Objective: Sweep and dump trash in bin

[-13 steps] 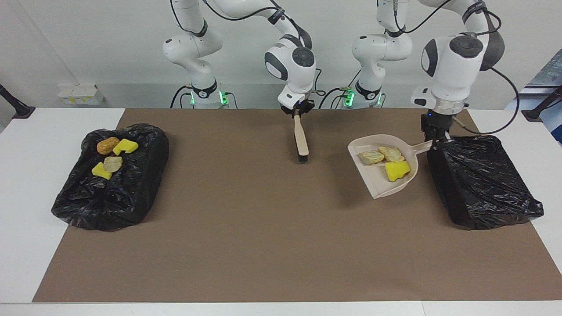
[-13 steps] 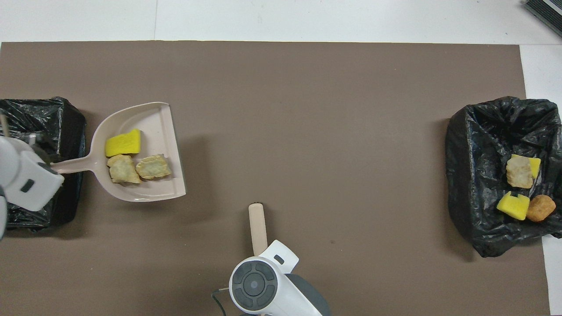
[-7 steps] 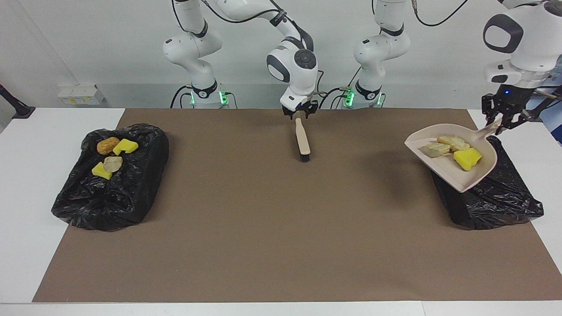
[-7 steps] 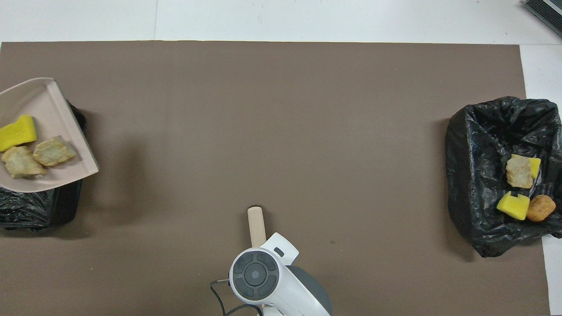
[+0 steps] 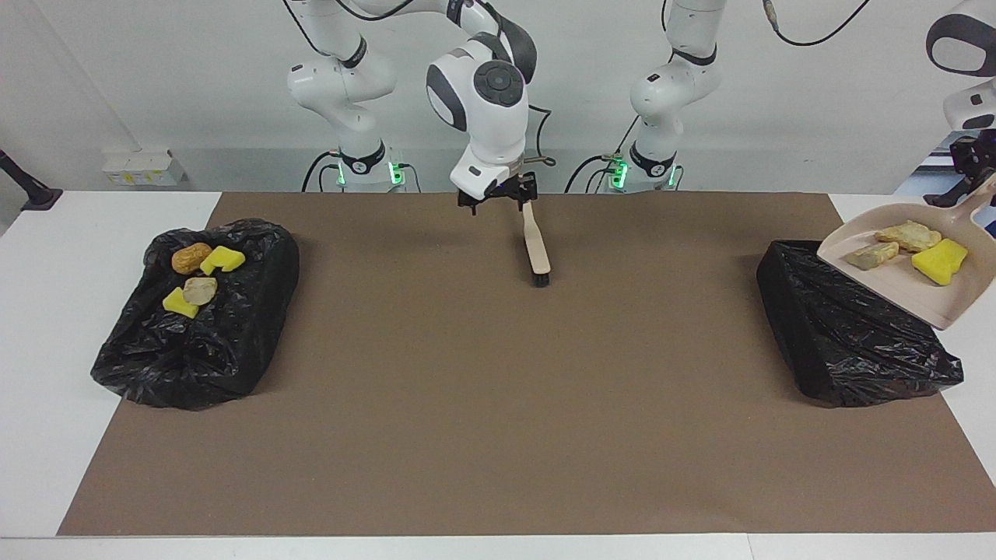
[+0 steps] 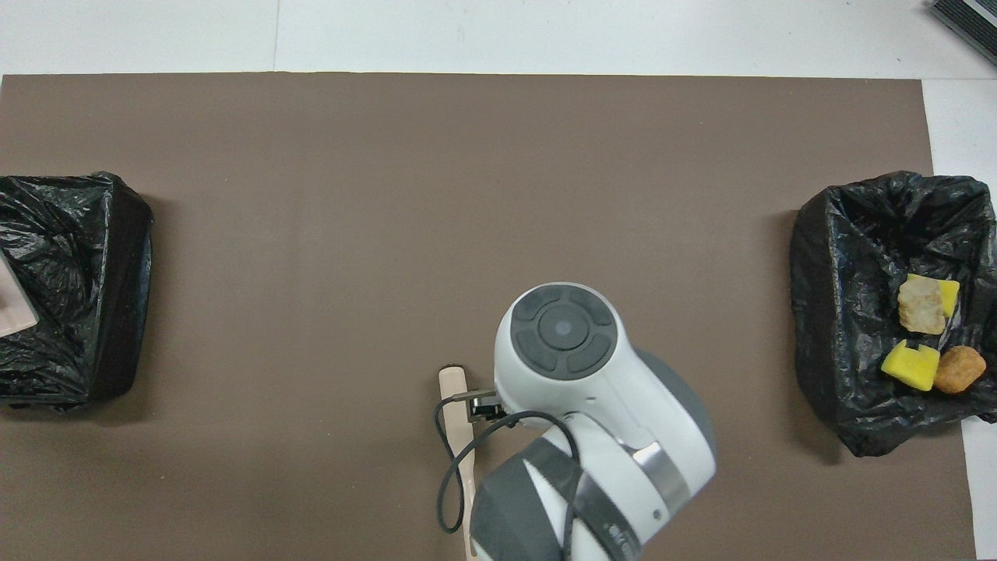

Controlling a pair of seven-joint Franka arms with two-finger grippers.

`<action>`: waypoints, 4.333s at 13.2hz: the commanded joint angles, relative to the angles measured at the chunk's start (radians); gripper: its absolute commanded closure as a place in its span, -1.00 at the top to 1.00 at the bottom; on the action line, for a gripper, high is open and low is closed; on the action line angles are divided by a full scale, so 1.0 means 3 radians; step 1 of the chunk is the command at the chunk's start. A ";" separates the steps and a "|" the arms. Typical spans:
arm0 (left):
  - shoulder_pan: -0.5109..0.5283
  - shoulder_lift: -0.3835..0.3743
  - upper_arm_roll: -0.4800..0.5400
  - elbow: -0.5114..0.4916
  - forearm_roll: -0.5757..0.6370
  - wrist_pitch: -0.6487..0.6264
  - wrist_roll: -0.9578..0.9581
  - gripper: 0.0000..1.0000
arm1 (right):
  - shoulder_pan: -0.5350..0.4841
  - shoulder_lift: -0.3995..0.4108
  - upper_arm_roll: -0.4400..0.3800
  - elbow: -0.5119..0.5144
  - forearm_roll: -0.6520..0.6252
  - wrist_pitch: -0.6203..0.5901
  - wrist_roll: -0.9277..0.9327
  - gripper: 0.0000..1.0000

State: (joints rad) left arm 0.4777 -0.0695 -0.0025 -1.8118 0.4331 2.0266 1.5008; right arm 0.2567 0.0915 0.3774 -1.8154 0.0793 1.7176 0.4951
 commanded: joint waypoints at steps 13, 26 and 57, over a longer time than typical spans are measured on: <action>-0.0840 -0.0310 -0.0125 -0.0035 0.1403 -0.0915 -0.0753 -1.00 | -0.1040 -0.0233 -0.0923 0.0319 -0.0295 -0.0311 -0.1691 1.00; -0.2117 0.0042 -0.0125 -0.0368 -0.0957 -0.0789 -0.4553 -1.00 | -0.1106 -0.0290 -0.1099 0.0933 -0.0223 -0.0771 -0.1635 1.00; -0.2433 0.0197 -0.0053 0.0077 -0.1403 -0.0398 -0.5424 1.00 | -0.1111 -0.0285 -0.1099 0.0933 -0.0223 -0.0643 -0.1635 1.00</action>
State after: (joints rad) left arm -0.3177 0.0563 -0.0088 -1.7874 0.0140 1.9607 -0.2183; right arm -0.0716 0.0065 0.0431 -1.5393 0.0061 1.5189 -0.0053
